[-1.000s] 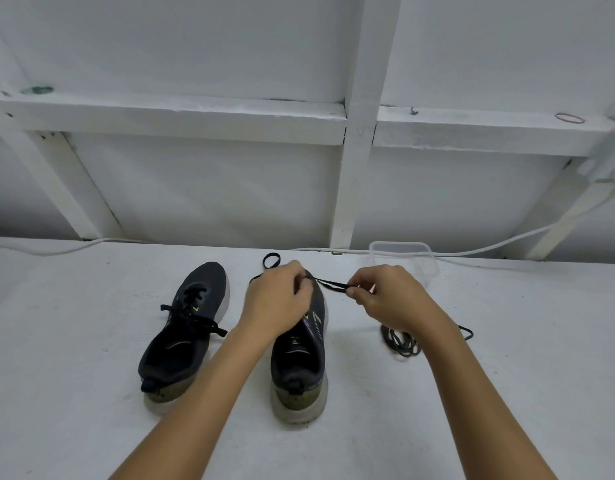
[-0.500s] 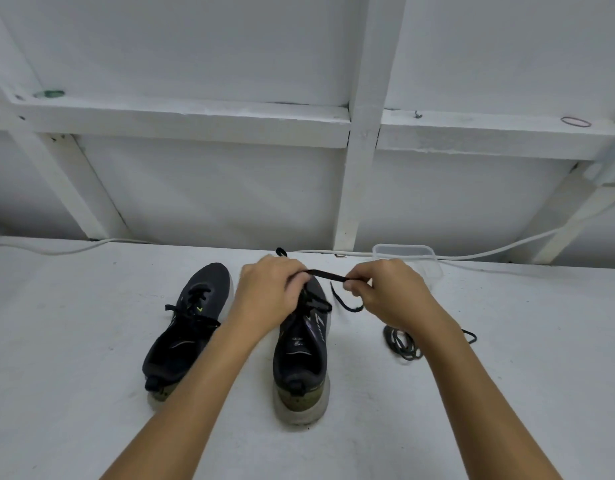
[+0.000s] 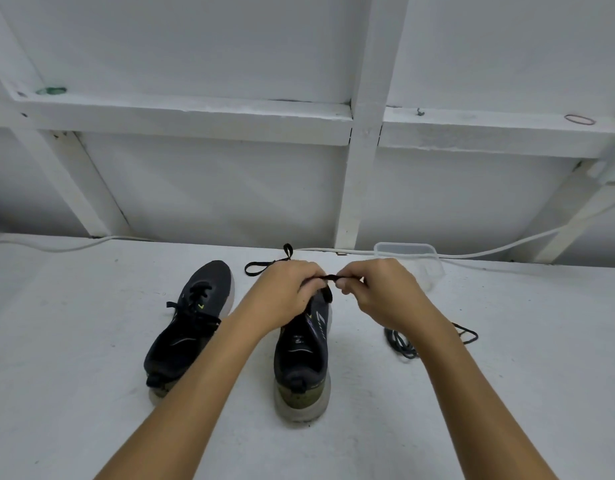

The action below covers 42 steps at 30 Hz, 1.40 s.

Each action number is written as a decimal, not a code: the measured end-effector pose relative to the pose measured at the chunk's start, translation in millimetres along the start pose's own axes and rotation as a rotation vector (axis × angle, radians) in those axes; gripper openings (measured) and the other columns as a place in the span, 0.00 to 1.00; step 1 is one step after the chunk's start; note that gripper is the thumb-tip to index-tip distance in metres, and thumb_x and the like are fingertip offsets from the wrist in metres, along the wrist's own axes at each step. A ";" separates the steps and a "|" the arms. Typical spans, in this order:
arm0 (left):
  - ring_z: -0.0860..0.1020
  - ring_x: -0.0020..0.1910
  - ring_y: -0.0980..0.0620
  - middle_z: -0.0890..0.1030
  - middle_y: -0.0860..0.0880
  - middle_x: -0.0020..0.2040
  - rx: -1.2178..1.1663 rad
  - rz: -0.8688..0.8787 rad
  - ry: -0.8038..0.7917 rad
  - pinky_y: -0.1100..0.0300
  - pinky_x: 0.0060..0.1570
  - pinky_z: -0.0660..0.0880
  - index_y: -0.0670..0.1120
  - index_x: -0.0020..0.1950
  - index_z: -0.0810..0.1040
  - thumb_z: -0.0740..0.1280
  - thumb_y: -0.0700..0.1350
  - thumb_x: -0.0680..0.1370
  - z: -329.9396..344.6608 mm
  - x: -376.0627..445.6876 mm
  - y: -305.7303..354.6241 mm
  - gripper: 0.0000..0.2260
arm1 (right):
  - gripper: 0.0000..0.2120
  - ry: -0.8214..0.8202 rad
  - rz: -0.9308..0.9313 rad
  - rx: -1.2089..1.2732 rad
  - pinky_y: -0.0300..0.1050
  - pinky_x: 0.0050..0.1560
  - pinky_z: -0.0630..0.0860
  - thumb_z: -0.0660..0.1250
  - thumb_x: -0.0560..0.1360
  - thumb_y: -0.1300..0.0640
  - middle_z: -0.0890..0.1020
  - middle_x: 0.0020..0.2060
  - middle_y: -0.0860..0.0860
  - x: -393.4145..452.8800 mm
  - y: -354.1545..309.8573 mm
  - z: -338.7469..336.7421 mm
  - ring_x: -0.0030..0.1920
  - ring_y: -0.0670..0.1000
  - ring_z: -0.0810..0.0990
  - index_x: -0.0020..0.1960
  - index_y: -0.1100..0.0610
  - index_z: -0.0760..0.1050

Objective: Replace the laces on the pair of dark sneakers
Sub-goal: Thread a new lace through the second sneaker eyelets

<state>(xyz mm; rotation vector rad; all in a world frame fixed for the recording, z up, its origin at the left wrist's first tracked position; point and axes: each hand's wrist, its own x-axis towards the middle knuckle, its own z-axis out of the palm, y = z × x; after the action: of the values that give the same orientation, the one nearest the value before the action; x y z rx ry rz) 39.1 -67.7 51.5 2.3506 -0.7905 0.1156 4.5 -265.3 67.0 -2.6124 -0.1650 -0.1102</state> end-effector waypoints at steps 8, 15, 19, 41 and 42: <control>0.77 0.37 0.50 0.78 0.55 0.35 0.127 -0.247 0.384 0.58 0.38 0.69 0.46 0.50 0.82 0.67 0.41 0.79 -16.8 -6.5 -30.5 0.05 | 0.09 -0.091 0.245 -0.054 0.40 0.36 0.69 0.64 0.81 0.54 0.84 0.40 0.40 -15.8 31.3 16.3 0.44 0.46 0.79 0.50 0.45 0.82; 0.78 0.38 0.54 0.79 0.56 0.38 0.034 -0.350 0.380 0.54 0.46 0.77 0.47 0.59 0.81 0.68 0.42 0.79 -13.3 -10.6 -32.5 0.09 | 0.07 -0.080 0.357 0.059 0.42 0.40 0.73 0.67 0.80 0.56 0.83 0.39 0.44 -24.3 36.8 37.6 0.43 0.47 0.79 0.49 0.49 0.84; 0.76 0.44 0.59 0.77 0.58 0.46 -0.037 -0.318 0.044 0.57 0.49 0.74 0.57 0.56 0.75 0.71 0.47 0.77 6.0 -31.0 -24.3 0.10 | 0.03 0.040 0.585 0.696 0.34 0.37 0.75 0.72 0.78 0.56 0.84 0.37 0.44 -31.8 28.2 59.0 0.41 0.45 0.82 0.47 0.53 0.85; 0.73 0.48 0.56 0.72 0.58 0.46 0.139 -0.309 0.071 0.61 0.43 0.68 0.56 0.51 0.85 0.70 0.55 0.77 53.8 -56.3 -26.0 0.07 | 0.04 0.100 0.504 0.861 0.57 0.53 0.83 0.76 0.74 0.61 0.87 0.35 0.51 -24.3 -2.1 96.0 0.42 0.54 0.87 0.44 0.53 0.84; 0.73 0.47 0.56 0.71 0.58 0.46 0.129 -0.310 0.069 0.62 0.42 0.67 0.56 0.52 0.85 0.70 0.55 0.77 55.0 -57.3 -26.6 0.07 | 0.04 0.104 0.507 0.872 0.58 0.53 0.83 0.76 0.74 0.61 0.87 0.35 0.51 -24.6 -2.3 96.7 0.42 0.55 0.87 0.44 0.53 0.84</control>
<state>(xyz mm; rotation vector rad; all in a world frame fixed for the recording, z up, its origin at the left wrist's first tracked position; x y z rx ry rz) 1.1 -55.6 -22.2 2.5448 -0.3884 0.1165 -15.6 -217.1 -18.0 -1.7044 0.4023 0.0100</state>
